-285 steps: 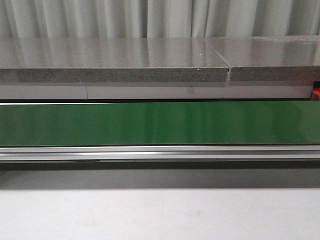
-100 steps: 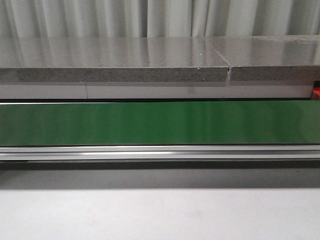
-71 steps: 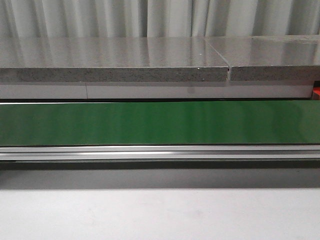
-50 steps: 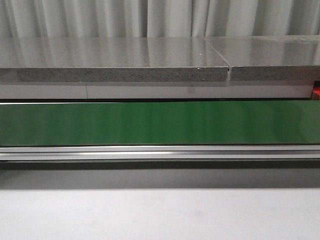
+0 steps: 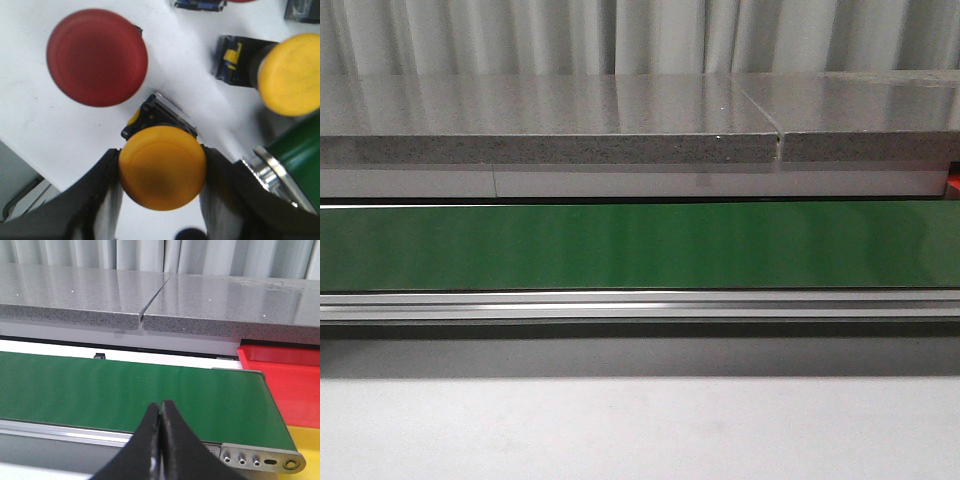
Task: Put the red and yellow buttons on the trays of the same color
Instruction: 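Grasp a yellow push-button with the left gripper, then lower the yellow button onto the green belt and open the left gripper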
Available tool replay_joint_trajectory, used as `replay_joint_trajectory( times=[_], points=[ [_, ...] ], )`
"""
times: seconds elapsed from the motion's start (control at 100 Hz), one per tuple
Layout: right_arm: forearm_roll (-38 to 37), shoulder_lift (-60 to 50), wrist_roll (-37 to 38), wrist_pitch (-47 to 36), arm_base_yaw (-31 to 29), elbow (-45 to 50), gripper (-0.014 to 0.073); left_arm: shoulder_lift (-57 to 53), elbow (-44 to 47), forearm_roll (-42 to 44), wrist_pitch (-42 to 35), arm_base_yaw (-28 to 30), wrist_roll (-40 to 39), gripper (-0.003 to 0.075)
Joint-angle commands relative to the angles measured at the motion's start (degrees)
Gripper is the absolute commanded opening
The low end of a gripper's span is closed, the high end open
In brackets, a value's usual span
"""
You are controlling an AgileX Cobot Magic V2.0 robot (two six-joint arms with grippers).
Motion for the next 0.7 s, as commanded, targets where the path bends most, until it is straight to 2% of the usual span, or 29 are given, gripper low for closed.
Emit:
replay_joint_trajectory(
  times=[0.0, 0.21, 0.36, 0.69],
  points=[
    [-0.5, -0.6, -0.4, -4.8, -0.4, -0.9, -0.0066, -5.9, -1.5, 0.5, 2.2, 0.0, 2.1, 0.0165],
    [-0.5, -0.6, -0.4, -4.8, -0.4, -0.9, -0.0066, -16.4, -2.4, 3.0, 6.6, 0.0, 6.3, 0.0165],
    [-0.5, -0.6, -0.4, -4.8, -0.4, -0.9, -0.0066, -18.0, -8.5, 0.4, 11.8, -0.5, 10.1, 0.0165],
    [-0.5, -0.6, -0.4, -4.8, -0.4, -0.9, -0.0066, -10.5, -21.5, 0.9, 15.0, -13.6, 10.2, 0.0165]
  ],
)
